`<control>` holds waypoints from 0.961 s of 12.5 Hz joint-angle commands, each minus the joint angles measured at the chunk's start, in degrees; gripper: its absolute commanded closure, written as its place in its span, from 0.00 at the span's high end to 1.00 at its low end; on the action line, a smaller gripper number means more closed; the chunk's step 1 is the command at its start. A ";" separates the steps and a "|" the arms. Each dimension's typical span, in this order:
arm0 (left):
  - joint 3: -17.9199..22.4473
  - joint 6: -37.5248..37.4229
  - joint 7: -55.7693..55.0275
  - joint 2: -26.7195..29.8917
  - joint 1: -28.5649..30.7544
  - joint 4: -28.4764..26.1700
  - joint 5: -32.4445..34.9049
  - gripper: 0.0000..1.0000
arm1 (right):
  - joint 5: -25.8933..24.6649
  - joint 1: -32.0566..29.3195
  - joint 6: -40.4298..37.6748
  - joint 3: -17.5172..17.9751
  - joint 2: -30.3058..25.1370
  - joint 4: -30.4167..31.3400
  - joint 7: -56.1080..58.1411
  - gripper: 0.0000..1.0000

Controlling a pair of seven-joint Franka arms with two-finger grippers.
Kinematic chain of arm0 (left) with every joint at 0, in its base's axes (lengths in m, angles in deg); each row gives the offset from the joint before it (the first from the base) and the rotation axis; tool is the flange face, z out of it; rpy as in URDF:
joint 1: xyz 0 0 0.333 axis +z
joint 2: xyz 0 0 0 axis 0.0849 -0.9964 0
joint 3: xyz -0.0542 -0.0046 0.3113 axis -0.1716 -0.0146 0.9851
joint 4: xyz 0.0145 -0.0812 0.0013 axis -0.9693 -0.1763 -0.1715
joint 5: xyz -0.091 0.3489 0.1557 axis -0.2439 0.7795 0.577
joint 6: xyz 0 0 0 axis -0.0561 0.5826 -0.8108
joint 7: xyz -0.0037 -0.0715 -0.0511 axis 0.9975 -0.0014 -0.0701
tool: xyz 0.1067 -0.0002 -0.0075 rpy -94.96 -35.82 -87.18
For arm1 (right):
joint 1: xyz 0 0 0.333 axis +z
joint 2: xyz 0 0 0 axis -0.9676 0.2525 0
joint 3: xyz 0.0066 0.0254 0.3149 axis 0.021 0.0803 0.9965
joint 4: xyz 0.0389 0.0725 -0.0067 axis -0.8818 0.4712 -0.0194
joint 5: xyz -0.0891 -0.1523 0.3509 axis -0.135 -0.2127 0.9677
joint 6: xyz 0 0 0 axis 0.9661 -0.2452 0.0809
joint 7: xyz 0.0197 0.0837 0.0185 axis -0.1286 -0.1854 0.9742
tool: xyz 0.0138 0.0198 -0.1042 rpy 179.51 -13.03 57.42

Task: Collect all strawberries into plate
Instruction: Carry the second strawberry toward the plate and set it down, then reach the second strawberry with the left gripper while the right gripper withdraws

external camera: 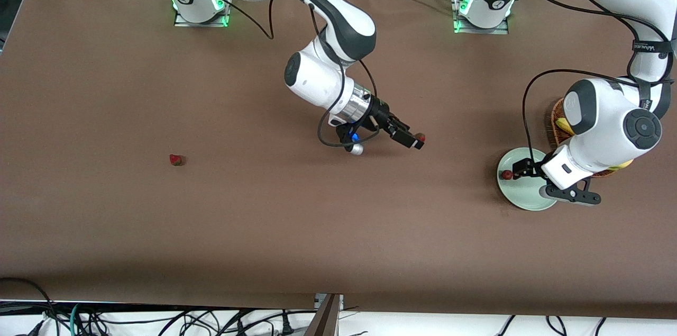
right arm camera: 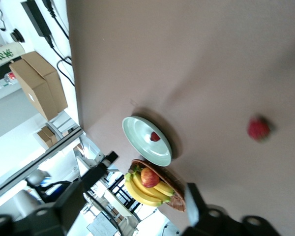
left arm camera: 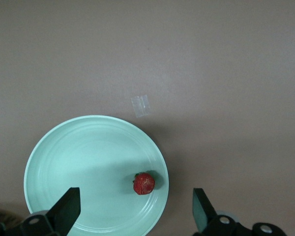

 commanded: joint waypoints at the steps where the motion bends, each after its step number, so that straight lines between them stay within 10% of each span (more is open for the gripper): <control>1: -0.54 -1.73 0.77 -0.93 -0.82 -1.65 0.06 1.00 | 0.68 -1.84 -6.72 -2.81 -5.32 4.85 0.20 0.99; 12: -13.89 -1.38 -24.36 2.40 -2.23 -13.96 0.76 1.00 | -4.22 -1.76 -63.06 -40.33 -12.20 10.58 33.98 0.99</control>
